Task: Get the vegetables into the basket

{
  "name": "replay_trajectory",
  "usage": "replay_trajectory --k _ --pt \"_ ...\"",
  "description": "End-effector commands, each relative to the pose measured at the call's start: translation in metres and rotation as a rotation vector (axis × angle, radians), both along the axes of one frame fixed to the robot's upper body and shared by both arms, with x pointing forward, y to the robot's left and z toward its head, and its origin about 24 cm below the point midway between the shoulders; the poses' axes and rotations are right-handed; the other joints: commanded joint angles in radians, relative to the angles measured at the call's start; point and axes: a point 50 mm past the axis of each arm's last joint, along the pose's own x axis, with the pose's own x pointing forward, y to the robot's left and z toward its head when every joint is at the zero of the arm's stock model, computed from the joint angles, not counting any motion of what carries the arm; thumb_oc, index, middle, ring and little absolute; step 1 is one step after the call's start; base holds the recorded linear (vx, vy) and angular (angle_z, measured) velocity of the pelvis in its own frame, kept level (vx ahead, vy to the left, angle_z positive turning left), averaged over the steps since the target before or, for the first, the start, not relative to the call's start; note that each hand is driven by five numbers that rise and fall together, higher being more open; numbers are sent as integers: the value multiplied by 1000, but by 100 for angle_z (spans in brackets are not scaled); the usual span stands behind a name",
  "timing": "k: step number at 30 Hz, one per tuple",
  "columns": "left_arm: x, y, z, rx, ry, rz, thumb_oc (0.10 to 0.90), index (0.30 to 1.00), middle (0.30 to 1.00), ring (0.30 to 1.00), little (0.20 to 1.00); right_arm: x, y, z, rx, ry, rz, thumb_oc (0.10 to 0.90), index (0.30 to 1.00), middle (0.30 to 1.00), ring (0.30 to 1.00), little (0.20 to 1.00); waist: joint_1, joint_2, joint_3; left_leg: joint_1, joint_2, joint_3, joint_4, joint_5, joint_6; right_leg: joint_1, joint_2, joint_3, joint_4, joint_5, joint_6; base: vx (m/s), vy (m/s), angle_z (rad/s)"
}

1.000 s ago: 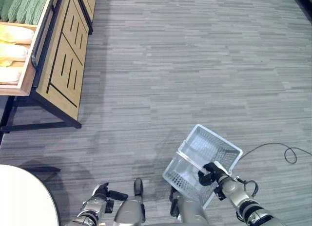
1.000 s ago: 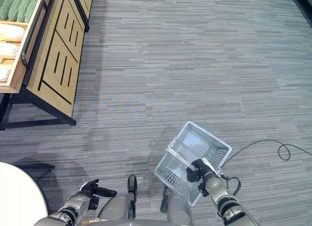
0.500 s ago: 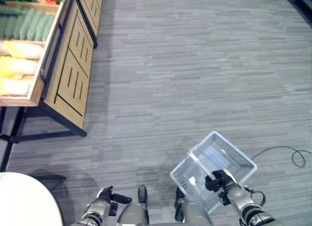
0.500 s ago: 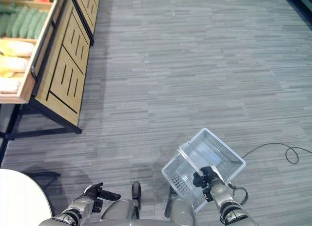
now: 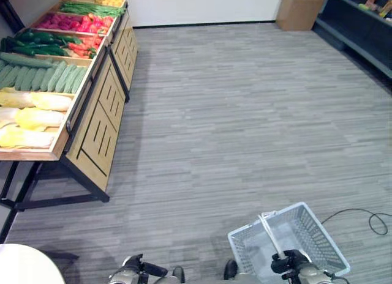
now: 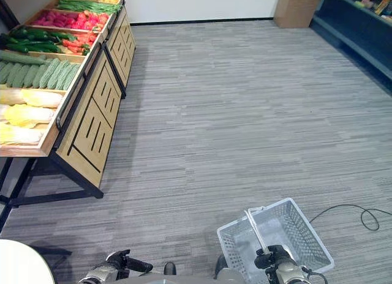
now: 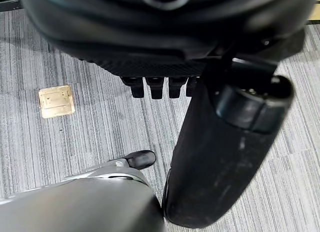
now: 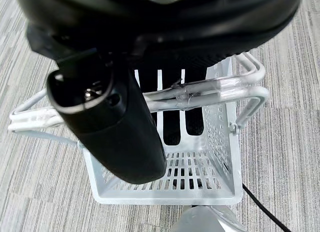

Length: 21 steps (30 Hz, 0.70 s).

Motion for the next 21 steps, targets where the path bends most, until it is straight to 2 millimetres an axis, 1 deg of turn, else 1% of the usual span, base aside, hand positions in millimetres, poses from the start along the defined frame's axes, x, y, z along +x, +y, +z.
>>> replay_trajectory --k 1,5,10,12,15,16,18,19,21 --pt "-4 26 5 81 27 -18 900 1000 1000 1000 1000 14 19 -2 61 -53 0 400 300 300 300 300 1 -83 11 -16 -37 -22 -16 -39 -19 102 -215 33 -40 45 184 0 0 0" --pt "-6 26 4 78 35 -14 900 1000 1000 1000 1000 17 20 -1 61 -59 -1 400 300 300 300 300 0 -86 15 -16 -48 -19 -11 -47 -12 93 -223 43 -27 60 189 12 42 -3" --pt "-1 24 5 74 22 -19 900 1000 1000 1000 1000 22 21 0 61 -66 5 400 300 300 300 300 1 -89 30 -21 -69 -20 14 -69 5 80 -247 52 22 90 199 40 63 -9" --pt "2 24 5 72 12 -22 900 1000 1000 1000 1000 23 20 0 62 -72 -3 400 300 300 300 300 2 -90 38 -24 -76 -22 32 -82 12 71 -256 59 52 111 201 58 70 -3" --pt "7 20 6 63 -1 -47 900 1000 1000 1000 1000 20 16 1 61 -70 -21 400 300 300 300 300 -2 -87 56 -29 -93 -33 63 -100 27 62 -275 71 117 161 200 94 141 8" --pt "10 18 6 58 -5 -64 900 1000 1000 1000 1000 14 12 0 62 -61 -51 400 300 300 300 300 -12 -73 74 -19 -110 -48 78 -116 50 30 -288 94 215 205 180 156 240 25" --pt "10 19 6 58 -6 -58 900 1000 1000 1000 1000 12 11 -1 67 -64 -73 400 300 300 300 300 -16 -61 88 -9 -111 -56 75 -120 59 9 -278 102 270 207 163 105 170 23" --pt "10 19 6 58 -6 -58 900 1000 1000 1000 1000 12 11 -1 67 -64 -73 400 300 300 300 300 -15 -61 89 -9 -111 -56 75 -121 59 9 -279 103 272 206 163 71 82 15" --pt "9 19 6 55 -1 -54 900 1000 1000 1000 1000 8 11 -2 69 -55 -82 400 300 300 300 300 -18 -53 92 6 -107 -61 70 -128 61 -21 -254 110 300 178 152 134 72 13"
